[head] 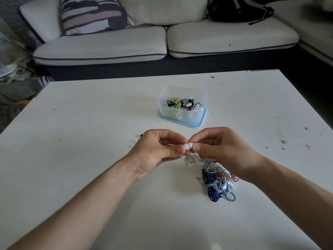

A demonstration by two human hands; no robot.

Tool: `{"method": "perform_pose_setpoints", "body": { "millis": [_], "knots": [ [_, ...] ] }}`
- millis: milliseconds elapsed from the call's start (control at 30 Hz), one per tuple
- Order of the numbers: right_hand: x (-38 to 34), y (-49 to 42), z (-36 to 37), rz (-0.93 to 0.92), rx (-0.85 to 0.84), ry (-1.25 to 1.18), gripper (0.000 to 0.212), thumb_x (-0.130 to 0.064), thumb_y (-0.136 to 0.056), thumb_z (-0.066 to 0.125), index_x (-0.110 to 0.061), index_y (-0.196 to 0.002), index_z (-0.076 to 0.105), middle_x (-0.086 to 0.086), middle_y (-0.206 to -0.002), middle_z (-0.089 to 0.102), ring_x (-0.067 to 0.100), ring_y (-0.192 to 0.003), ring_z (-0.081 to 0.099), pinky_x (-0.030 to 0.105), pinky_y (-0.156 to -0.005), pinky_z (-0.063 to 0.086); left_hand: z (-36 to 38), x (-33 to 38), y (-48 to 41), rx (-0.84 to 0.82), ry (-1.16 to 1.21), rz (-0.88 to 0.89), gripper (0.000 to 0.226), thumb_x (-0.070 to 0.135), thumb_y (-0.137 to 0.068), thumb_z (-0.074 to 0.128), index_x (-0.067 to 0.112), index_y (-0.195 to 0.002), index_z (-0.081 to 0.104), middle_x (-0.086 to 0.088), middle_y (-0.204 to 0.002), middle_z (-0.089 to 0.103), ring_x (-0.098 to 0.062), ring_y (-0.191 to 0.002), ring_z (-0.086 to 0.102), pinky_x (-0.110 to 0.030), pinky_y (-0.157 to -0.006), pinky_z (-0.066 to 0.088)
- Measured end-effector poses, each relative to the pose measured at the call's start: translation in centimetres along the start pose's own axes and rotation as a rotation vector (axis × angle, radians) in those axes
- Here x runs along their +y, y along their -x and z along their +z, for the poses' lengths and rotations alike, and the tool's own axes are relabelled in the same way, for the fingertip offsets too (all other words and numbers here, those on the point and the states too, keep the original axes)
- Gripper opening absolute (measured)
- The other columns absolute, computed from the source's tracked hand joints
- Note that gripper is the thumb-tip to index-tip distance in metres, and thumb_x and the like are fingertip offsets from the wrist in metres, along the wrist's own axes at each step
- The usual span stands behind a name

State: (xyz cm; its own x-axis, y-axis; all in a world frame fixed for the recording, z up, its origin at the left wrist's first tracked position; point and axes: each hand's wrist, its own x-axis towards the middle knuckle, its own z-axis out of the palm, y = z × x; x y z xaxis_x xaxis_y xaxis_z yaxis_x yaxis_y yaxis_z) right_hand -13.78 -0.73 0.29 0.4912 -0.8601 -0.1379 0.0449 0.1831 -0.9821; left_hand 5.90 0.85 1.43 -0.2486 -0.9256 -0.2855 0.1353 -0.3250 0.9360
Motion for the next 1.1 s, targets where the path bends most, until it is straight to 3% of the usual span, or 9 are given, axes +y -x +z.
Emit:
{"method": "perform_pose_setpoints", "body": {
  "millis": [267, 467, 767, 867, 967, 1100],
  "knots": [
    [0.0, 0.0, 0.1, -0.023, 0.005, 0.021, 0.017, -0.012, -0.072, 0.076, -0.003, -0.086, 0.074, 0.019, -0.086, 0.076, 0.018, -0.074, 0.07, 0.021, -0.065, 0.052, 0.1, -0.1, 0.0, 0.012, -0.03, 0.01, 0.015, 0.0, -0.06, 0.074, 0.013, -0.068, 0.073, -0.013, -0.07, 0.072, -0.019, -0.064, 0.072, -0.019, -0.058, 0.054],
    [0.1, -0.1, -0.2, -0.008, -0.007, 0.026, 0.017, -0.015, -0.073, 0.077, -0.005, -0.088, 0.076, 0.021, -0.089, 0.075, 0.023, -0.079, 0.068, 0.028, -0.07, 0.052, -0.2, -0.1, 0.0, -0.024, -0.021, 0.018, 0.015, 0.001, -0.061, 0.073, 0.014, -0.068, 0.074, -0.012, -0.072, 0.073, -0.018, -0.065, 0.072, -0.018, -0.058, 0.053],
    [0.0, -0.1, -0.1, 0.002, 0.003, 0.008, 0.018, -0.014, -0.073, 0.078, -0.005, -0.088, 0.075, 0.018, -0.086, 0.075, 0.019, -0.072, 0.064, 0.021, -0.063, 0.05, -0.2, -0.2, -0.2, -0.028, -0.023, 0.023, 0.016, 0.003, -0.062, 0.073, 0.009, -0.076, 0.07, -0.012, -0.073, 0.072, -0.018, -0.066, 0.072, -0.019, -0.06, 0.055],
    [0.2, -0.2, -0.2, 0.049, 0.028, -0.068, 0.016, -0.016, -0.073, 0.083, -0.011, -0.087, 0.076, 0.008, -0.08, 0.07, 0.014, -0.066, 0.059, 0.023, -0.063, 0.05, -0.3, -0.2, -0.1, -0.02, -0.021, 0.035, 0.014, 0.012, -0.069, 0.072, 0.014, -0.083, 0.072, -0.009, -0.083, 0.073, -0.02, -0.076, 0.072, -0.021, -0.064, 0.055],
    [0.1, -0.3, -0.4, 0.081, 0.056, -0.206, 0.011, -0.013, -0.079, 0.076, -0.011, -0.089, 0.071, 0.003, -0.077, 0.065, 0.016, -0.064, 0.055, 0.024, -0.063, 0.051, -0.1, -0.8, -0.3, 0.041, -0.113, 0.026, 0.011, 0.017, -0.09, 0.061, 0.018, -0.095, 0.071, -0.004, -0.097, 0.073, -0.016, -0.087, 0.069, -0.023, -0.07, 0.054],
    [-0.3, -0.1, -0.3, 0.097, 0.022, -0.321, 0.008, -0.013, -0.083, 0.064, -0.012, -0.089, 0.069, 0.004, -0.079, 0.061, 0.014, -0.063, 0.055, 0.026, -0.064, 0.051, 0.8, -1.9, -0.3, -0.013, -0.02, -0.142, 0.025, 0.01, -0.103, 0.042, 0.013, -0.112, 0.066, -0.011, -0.105, 0.072, -0.027, -0.096, 0.069, -0.031, -0.078, 0.056]
  ]
}}
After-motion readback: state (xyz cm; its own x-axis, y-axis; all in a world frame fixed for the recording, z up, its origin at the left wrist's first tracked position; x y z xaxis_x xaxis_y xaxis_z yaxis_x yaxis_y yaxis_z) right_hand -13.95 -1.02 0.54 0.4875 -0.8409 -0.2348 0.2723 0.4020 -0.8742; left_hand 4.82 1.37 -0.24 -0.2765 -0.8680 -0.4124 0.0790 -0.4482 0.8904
